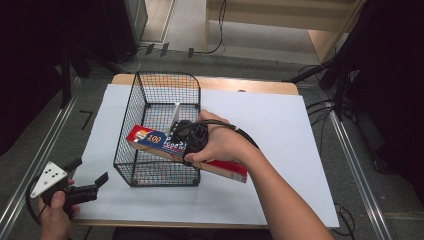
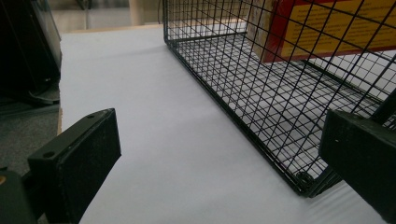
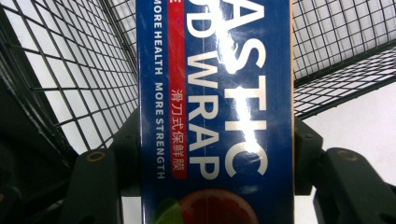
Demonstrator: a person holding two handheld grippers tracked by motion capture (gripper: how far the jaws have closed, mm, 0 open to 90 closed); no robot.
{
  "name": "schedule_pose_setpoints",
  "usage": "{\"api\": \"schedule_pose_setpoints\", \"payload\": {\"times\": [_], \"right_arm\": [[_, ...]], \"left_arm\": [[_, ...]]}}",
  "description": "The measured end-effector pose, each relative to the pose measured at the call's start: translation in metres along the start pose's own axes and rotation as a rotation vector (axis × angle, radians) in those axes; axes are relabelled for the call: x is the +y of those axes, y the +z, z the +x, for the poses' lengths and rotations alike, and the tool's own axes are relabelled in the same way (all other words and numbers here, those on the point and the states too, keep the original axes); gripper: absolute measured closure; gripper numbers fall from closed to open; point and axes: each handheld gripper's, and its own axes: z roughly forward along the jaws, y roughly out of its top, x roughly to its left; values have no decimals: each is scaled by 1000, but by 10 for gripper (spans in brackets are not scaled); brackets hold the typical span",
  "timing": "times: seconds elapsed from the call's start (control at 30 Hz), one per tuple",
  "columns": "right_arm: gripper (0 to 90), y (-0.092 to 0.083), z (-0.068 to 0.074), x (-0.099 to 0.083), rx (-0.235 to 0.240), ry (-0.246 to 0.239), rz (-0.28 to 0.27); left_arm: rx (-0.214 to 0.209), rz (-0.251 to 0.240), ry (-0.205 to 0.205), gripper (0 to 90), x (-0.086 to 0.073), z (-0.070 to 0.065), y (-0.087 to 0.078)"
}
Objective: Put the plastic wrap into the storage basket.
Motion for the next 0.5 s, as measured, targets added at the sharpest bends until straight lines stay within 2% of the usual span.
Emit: {"api": "schedule_pose_setpoints", "payload": {"times": [0.23, 0.5], "right_arm": [[397, 0, -1, 1, 1, -1, 1], [397, 1, -2, 5, -23, -8, 18]], "left_arm": [[1, 0, 0, 0, 0, 0, 0], [2, -1, -3, 0, 0, 1, -1]]}}
